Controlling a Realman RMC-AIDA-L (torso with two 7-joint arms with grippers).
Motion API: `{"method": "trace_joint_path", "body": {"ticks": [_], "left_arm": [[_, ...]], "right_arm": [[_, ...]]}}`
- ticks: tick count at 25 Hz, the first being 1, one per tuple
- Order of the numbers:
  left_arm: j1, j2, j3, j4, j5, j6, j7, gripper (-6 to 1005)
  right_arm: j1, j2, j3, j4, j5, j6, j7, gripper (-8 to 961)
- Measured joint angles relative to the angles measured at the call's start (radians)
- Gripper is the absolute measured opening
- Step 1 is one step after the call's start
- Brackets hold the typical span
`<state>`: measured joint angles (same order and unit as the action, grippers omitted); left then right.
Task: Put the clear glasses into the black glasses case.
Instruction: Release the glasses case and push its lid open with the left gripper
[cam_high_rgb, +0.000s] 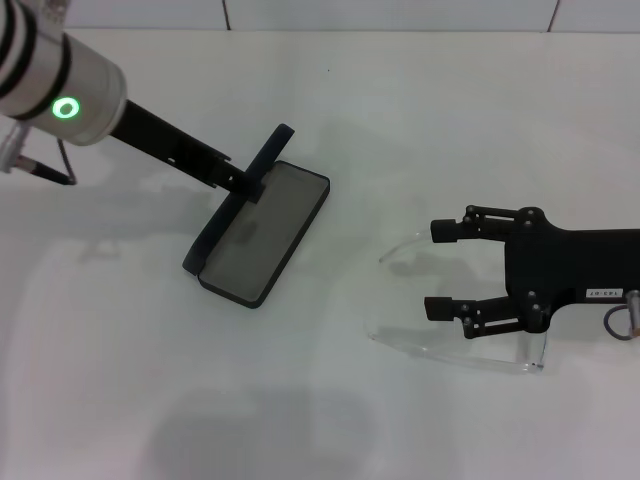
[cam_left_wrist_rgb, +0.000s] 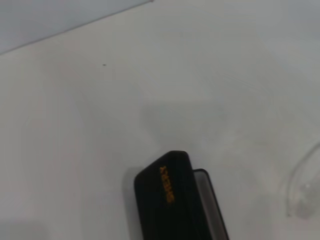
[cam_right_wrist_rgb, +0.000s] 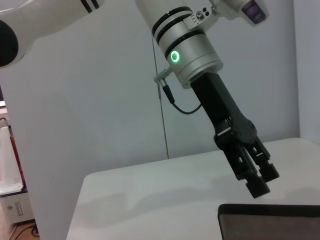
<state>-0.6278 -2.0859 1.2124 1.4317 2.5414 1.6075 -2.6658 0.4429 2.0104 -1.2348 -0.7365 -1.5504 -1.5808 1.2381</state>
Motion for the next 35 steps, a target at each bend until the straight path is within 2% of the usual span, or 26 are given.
{"method": "trace_joint_path", "body": {"ticks": [5,13,35], "left_arm": [[-0.014,-0.001,0.043,-0.027,0.024,-0.044,-0.03,857],[-0.057,-0.001,0.065,-0.167,0.053,-0.132,-0.031,856],[-0.072,-0.002,0.068,-0.25,0.047,-0.176,-0.018,853]], "right_arm": [[0.001,0.001,0.0,-0.001,0.0,0.002,-0.001,856],[0.0,0.001,0.0,-0.001,-0.001,0.003,-0.002,856],[0.006,0.001,0.002,0.007,-0.001,0.028,-0.002,856]]}}
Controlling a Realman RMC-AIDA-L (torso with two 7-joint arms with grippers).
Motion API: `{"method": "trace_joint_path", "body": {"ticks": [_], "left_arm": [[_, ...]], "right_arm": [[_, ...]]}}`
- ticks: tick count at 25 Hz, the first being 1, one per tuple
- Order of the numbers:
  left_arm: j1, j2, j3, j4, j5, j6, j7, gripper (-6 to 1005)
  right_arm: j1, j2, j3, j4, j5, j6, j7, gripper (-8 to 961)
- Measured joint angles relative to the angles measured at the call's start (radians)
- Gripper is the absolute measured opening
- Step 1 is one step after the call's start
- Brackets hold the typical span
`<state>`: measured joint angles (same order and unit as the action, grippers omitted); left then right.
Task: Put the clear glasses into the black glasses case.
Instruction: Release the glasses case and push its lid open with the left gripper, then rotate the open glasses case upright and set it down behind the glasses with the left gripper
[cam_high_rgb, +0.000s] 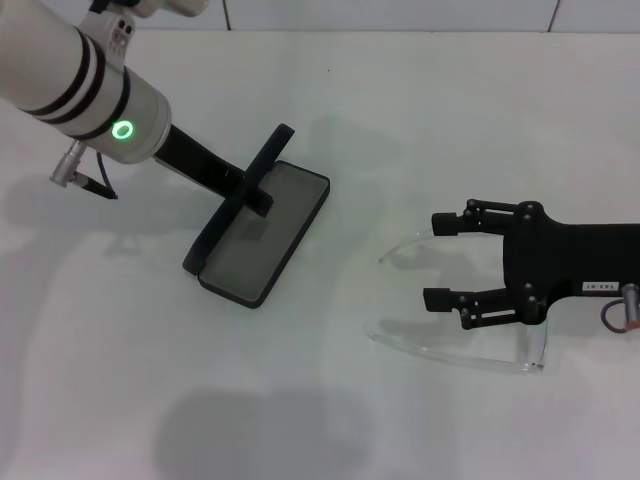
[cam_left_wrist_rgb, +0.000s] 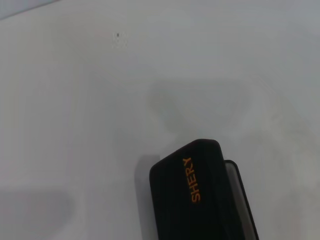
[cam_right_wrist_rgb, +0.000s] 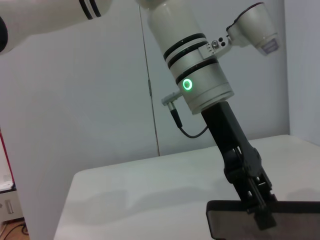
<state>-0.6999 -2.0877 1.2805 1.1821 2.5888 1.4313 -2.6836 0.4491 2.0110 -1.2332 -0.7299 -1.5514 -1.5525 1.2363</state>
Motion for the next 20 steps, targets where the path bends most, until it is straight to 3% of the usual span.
{"method": "trace_joint_path", "body": {"ticks": [2,7,10,15,20], "left_arm": [[0.003,0.0,0.0,0.002,-0.004,0.0,0.004,853],[0.003,0.0,0.0,0.009,-0.005,0.002,0.005,675],[0.004,0.0,0.0,0.011,-0.01,0.002,0.018,429],[0.007,0.0,0.001,0.012,-0.014,0.002,0.04,344],[0.004,0.0,0.002,0.017,-0.013,0.001,0.051,336]], "right_arm": [[-0.004,0.0,0.0,-0.004,0.0,0.005,0.0,856],[-0.005,0.0,0.0,-0.004,0.0,0.01,0.0,856],[-0.005,0.0,0.0,-0.003,0.0,0.01,0.0,856],[-0.005,0.0,0.0,-0.003,0.001,0.01,0.0,856],[-0.006,0.0,0.0,-0.003,0.001,0.011,0.0,856]]}}
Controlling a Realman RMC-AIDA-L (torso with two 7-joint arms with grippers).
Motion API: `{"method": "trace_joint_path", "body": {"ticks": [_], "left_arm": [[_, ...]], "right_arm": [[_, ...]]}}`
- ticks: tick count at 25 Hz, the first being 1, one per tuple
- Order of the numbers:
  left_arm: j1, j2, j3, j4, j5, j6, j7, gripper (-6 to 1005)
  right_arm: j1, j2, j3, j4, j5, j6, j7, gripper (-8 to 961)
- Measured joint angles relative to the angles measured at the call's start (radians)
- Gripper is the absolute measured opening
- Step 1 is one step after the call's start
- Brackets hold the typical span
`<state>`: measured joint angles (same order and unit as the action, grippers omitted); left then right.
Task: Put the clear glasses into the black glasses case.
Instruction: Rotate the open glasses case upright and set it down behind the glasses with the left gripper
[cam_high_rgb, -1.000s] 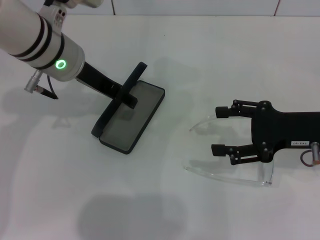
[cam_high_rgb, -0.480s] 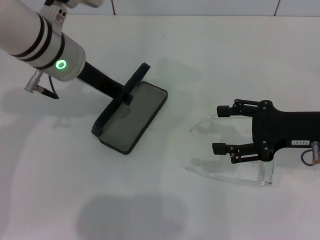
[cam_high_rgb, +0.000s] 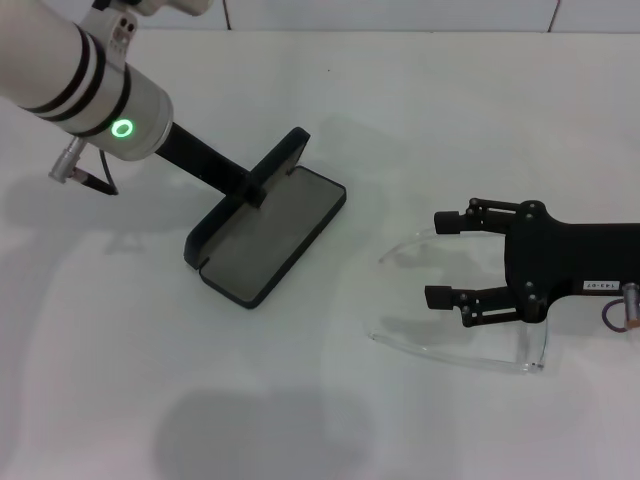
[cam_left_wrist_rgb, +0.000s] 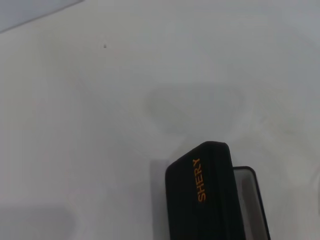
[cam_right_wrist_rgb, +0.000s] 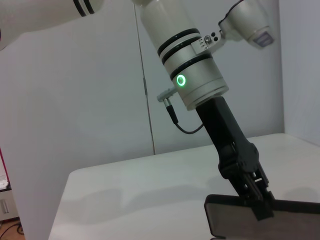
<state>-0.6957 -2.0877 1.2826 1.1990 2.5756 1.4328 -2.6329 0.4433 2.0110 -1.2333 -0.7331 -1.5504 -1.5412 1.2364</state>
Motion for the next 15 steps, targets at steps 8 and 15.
{"method": "trace_joint_path", "body": {"ticks": [8,15], "left_arm": [[0.002,0.0,0.001,0.075,0.0,-0.015,0.055,281],[-0.009,0.0,0.009,0.069,0.0,-0.01,0.083,132]], "right_arm": [[-0.003,-0.001,0.0,0.003,0.006,0.01,-0.002,856],[-0.022,0.0,0.005,0.002,0.008,0.012,-0.003,856]]}}
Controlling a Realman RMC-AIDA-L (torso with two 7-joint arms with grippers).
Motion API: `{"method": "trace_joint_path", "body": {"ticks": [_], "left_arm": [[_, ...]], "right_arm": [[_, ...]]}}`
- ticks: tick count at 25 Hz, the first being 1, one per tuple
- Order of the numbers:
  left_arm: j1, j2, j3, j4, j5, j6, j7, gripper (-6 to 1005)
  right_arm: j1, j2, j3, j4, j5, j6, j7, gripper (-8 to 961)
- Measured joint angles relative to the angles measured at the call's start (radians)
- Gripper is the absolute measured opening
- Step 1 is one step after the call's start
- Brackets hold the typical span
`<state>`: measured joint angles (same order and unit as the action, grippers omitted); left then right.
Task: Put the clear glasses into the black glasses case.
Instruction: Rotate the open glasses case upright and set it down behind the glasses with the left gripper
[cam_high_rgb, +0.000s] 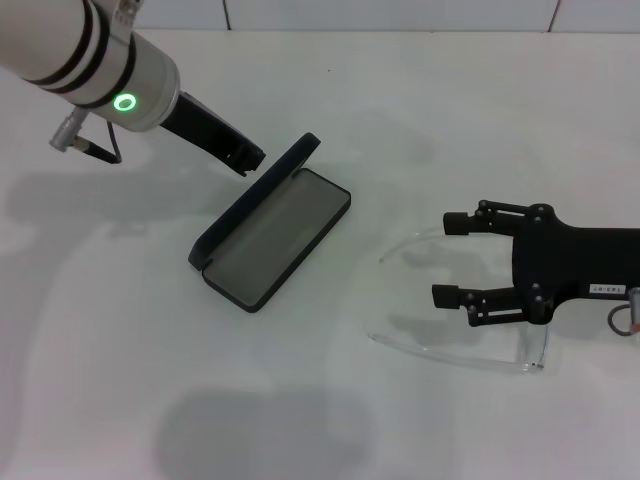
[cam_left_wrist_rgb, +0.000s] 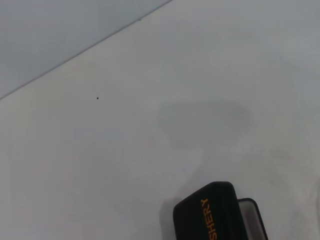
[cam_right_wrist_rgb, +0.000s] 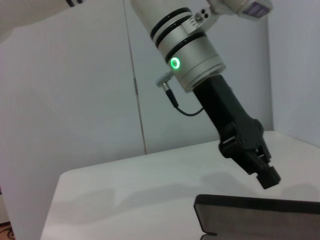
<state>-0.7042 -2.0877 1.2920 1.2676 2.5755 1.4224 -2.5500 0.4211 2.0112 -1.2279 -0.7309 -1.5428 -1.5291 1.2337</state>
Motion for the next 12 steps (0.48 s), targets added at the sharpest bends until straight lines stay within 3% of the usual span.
{"method": "trace_joint_path", "body": {"ticks": [2,5,12], "left_arm": [[-0.001,0.0,0.007,0.008,-0.001,0.002,0.0,54],[0.007,0.001,0.01,0.045,-0.016,0.012,0.003,56],[-0.003,0.001,0.042,0.049,0.01,0.058,-0.059,345]], "right_arm": [[-0.005,0.001,0.01,0.001,0.0,-0.002,-0.001,856],[-0.006,0.002,0.02,0.004,0.0,-0.007,-0.003,856],[-0.007,0.002,0.021,0.004,0.0,-0.006,-0.009,856]]}}
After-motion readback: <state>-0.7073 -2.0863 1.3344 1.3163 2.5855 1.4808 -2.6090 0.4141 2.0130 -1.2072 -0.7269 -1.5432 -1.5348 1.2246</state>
